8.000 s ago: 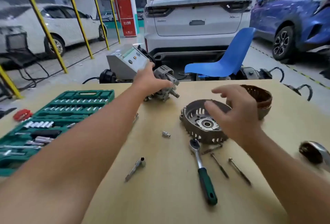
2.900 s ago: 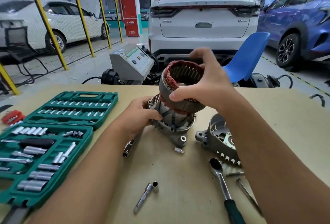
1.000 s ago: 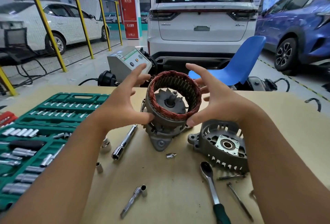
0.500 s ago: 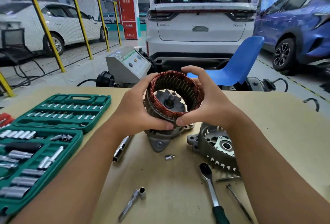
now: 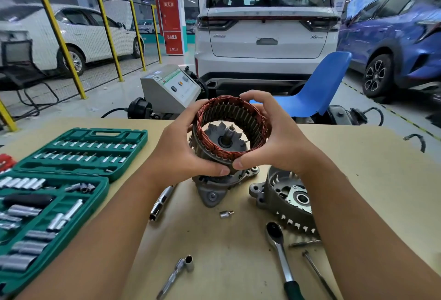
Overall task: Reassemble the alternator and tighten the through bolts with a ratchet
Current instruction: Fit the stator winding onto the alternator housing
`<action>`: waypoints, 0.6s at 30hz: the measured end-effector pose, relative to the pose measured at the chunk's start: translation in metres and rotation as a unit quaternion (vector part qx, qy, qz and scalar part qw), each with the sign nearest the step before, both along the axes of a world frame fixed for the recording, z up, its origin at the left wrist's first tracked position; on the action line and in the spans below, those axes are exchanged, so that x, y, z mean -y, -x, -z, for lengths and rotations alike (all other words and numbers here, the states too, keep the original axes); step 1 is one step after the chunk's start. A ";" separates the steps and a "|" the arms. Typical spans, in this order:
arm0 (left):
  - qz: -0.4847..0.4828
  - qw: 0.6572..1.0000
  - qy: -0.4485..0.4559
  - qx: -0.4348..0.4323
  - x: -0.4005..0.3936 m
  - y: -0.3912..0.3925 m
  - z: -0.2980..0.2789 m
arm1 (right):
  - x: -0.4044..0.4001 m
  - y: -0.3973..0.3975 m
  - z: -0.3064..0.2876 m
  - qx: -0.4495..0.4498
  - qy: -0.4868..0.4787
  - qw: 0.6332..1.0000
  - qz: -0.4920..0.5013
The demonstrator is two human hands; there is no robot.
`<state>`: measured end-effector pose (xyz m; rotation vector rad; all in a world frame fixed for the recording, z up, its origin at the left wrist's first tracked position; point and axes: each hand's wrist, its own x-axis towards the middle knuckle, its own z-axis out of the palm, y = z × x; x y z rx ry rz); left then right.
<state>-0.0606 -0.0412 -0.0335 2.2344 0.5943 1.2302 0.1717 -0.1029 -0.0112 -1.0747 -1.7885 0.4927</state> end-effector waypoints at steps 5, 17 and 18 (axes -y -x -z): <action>-0.004 1.000 0.007 -0.007 -0.001 -0.001 0.003 | -0.001 0.000 0.003 0.004 0.008 1.000 0.003; -0.020 0.999 0.014 -0.030 -0.002 0.002 0.007 | -0.002 0.000 0.006 0.013 0.025 1.000 -0.002; -0.026 0.999 0.013 -0.034 -0.003 0.002 0.007 | -0.002 0.000 0.005 0.020 0.027 0.999 -0.001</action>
